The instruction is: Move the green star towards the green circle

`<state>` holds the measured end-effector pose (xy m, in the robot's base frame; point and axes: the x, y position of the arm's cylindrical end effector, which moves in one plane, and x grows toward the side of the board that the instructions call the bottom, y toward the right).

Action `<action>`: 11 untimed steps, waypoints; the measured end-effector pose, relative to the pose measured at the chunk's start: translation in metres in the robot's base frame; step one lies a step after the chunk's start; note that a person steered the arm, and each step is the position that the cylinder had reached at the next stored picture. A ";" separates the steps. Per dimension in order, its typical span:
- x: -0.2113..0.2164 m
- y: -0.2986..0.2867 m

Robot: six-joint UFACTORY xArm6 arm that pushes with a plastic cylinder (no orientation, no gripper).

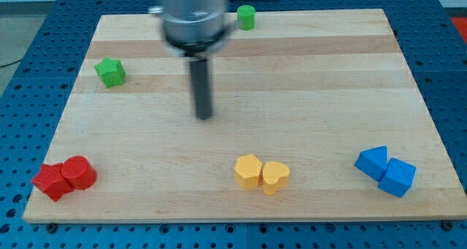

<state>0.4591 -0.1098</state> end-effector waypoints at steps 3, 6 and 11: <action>-0.107 -0.129; -0.011 -0.056; -0.149 0.024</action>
